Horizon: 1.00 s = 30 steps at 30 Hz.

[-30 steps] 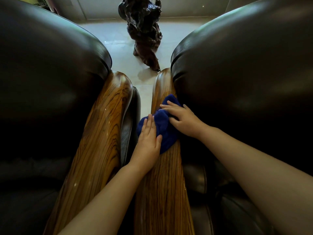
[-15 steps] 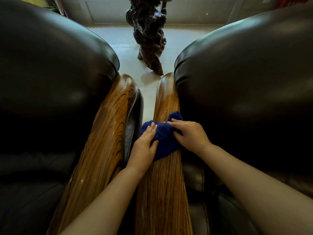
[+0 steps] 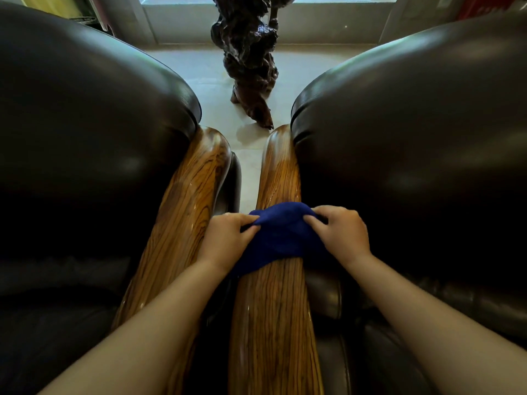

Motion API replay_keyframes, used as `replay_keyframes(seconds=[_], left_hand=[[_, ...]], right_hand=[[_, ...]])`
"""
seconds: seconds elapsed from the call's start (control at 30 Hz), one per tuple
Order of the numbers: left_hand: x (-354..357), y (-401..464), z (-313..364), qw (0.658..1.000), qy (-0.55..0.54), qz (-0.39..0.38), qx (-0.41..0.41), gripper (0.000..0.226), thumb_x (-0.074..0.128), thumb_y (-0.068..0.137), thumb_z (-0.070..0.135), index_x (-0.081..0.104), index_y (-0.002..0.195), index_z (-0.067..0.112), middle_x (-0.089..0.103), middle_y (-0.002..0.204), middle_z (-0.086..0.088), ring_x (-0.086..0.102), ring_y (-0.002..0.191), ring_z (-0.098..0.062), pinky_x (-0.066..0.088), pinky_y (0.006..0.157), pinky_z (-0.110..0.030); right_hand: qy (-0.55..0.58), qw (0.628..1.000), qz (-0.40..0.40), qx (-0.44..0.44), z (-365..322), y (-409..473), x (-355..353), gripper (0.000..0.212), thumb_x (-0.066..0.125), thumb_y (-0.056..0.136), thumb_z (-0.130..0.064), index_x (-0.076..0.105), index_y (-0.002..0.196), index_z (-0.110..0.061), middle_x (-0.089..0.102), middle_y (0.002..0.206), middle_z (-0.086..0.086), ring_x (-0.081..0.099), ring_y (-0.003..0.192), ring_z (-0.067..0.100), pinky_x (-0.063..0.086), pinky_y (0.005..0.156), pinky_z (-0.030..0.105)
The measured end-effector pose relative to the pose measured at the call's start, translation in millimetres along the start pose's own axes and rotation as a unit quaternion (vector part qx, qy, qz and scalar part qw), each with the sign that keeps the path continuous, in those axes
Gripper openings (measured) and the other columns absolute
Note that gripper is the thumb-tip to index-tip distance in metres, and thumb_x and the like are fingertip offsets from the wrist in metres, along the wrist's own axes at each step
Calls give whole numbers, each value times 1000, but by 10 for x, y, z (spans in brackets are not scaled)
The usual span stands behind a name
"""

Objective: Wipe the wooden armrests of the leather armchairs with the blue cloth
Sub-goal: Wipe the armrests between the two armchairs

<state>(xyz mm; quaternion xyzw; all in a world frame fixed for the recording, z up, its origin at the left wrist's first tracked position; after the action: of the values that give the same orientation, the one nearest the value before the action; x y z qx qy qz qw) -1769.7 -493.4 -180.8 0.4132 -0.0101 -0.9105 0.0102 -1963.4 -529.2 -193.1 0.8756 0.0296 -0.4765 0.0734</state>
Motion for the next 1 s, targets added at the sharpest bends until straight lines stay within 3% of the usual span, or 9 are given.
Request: replay_keyframes(seconds=[0.17, 0.37, 0.47, 0.57, 0.7, 0.83, 0.93, 1.0], left_hand=[[-369, 106, 277, 999, -23, -41, 2, 20, 62, 84, 15, 69, 102, 13, 73, 98, -5, 65, 90, -11, 49, 78, -20], [-973, 225, 955, 996, -29, -88, 11, 19, 67, 80, 12, 71, 99, 13, 73, 93, -4, 66, 84, -9, 55, 80, -27], [-1397, 204, 1451, 992, -27, -123, 19, 20, 68, 78, 11, 71, 98, 14, 74, 92, -4, 67, 83, -10, 55, 81, -27], [-1867, 54, 1986, 989, -30, -142, 35, 22, 67, 77, 9, 72, 95, 21, 74, 88, 0, 68, 82, -7, 53, 81, -23], [-2363, -290, 2714, 980, -60, -180, 61, 25, 66, 77, -1, 70, 88, 21, 69, 75, 10, 65, 65, 7, 47, 60, -4], [-2655, -708, 3304, 976, -73, -183, 96, 24, 66, 75, -4, 69, 98, 5, 69, 75, 4, 63, 59, 5, 48, 58, -6], [-2730, -1104, 3775, 972, -66, -190, 123, 24, 70, 74, 0, 70, 97, 8, 71, 81, -2, 63, 69, -6, 53, 69, -17], [-2721, -1365, 4121, 967, -64, -198, 148, 22, 71, 74, 2, 71, 94, 10, 72, 75, 2, 62, 64, -3, 51, 62, -15]], right_hand=[[13, 992, -123, -19, -175, 175, -408, 18, 62, 85, -32, 71, 94, -20, 71, 90, 0, 64, 85, 15, 53, 79, 42], [53, 990, -126, -32, -565, 244, -1339, 16, 74, 76, -23, 74, 88, -13, 74, 83, 6, 66, 75, 13, 51, 73, 28], [68, 987, -137, -41, -827, 213, -1967, 14, 74, 75, -15, 73, 89, -12, 74, 82, 7, 69, 77, 16, 55, 77, 31], [67, 988, -124, -62, -1145, 62, -2681, 13, 73, 74, -7, 73, 86, -12, 74, 81, 7, 69, 76, 14, 53, 75, 25], [47, 989, -112, -89, -1559, -365, -3568, 13, 72, 75, -6, 73, 83, -16, 70, 71, -10, 63, 64, -6, 46, 62, 6], [34, 994, -55, -92, -1779, -994, -4322, 9, 74, 74, -9, 72, 81, -14, 71, 73, -1, 65, 66, 5, 50, 67, 18], [14, 996, -18, -86, -1827, -1598, -4846, 8, 74, 73, -12, 72, 80, -13, 72, 74, 2, 66, 68, 11, 51, 67, 25], [15, 997, 7, -75, -1786, -2001, -5158, 7, 75, 73, -13, 72, 79, -14, 72, 73, 1, 66, 68, 9, 51, 66, 24]])
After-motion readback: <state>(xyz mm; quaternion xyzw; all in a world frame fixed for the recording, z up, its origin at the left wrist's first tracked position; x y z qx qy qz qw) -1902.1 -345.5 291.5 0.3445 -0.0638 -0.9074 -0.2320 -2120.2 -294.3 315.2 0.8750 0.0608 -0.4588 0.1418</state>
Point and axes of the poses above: each hand's wrist, its own y-axis towards the middle knuckle, its own x-axis out of the palm, z = x × y, the point moved 7 cm from there along y, towards the middle knuckle
